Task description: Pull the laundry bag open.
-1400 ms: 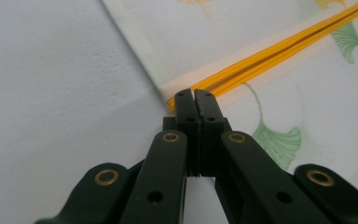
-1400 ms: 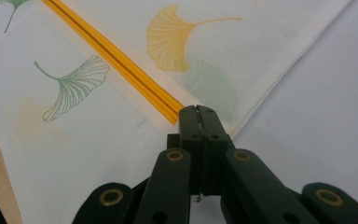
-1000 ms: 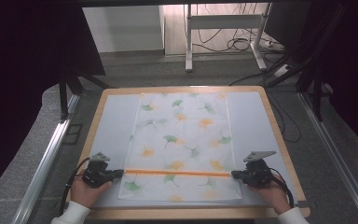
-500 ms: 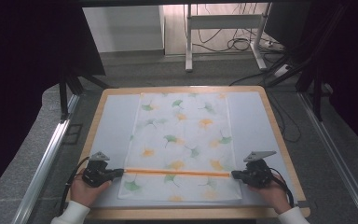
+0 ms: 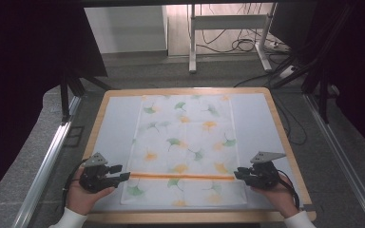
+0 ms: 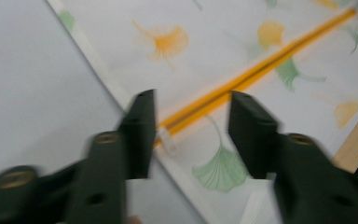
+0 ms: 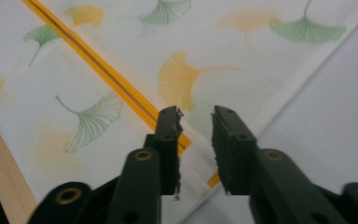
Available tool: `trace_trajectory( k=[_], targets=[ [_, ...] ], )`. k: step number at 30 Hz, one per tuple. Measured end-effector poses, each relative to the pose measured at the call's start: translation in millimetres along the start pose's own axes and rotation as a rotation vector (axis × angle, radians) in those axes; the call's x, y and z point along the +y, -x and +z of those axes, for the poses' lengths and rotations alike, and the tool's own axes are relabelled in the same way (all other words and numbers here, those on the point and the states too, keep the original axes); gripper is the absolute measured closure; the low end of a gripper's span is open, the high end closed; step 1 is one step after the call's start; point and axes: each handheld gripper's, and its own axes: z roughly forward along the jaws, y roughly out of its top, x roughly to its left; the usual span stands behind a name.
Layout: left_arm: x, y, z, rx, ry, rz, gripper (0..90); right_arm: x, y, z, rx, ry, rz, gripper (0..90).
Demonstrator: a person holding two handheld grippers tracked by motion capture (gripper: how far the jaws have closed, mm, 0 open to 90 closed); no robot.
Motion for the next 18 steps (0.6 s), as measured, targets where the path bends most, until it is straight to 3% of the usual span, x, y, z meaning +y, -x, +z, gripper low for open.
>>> trace_trajectory(
  k=[1, 2, 3, 4, 6, 13, 18],
  targets=[
    [0.0, 0.0, 0.0, 0.000, 0.000, 0.000, 40.6, 0.0, 0.0, 0.0, 0.000, 0.000, 0.000, 67.4],
    [6.4, 0.1, 2.4, 0.022, 0.016, 0.006, 36.7, 4.5, 1.0, 0.9, -0.007, 0.021, 0.001, 57.4],
    [6.4, 0.1, 2.4, 0.022, 0.016, 0.006, 33.8, 4.5, 1.0, 0.9, -0.007, 0.021, 0.001, 57.4],
    [13.6, -1.0, 8.7, 0.049, 0.014, 0.020, 32.1, 10.2, 4.1, 2.2, -0.013, 0.044, 0.017, 49.1],
    [20.0, -4.4, 16.0, 0.076, 0.009, 0.021, 30.3, 14.7, 9.7, 3.9, -0.025, 0.065, 0.031, 44.0],
    [26.5, -16.4, 28.2, 0.103, 0.002, 0.006, 29.5, 18.8, 29.7, 5.3, -0.064, 0.094, 0.074, 37.6],
    [24.8, -18.8, 28.7, 0.109, 0.006, 0.010, 28.5, 17.8, 32.6, 5.2, -0.076, 0.100, 0.079, 35.0]
  ],
)
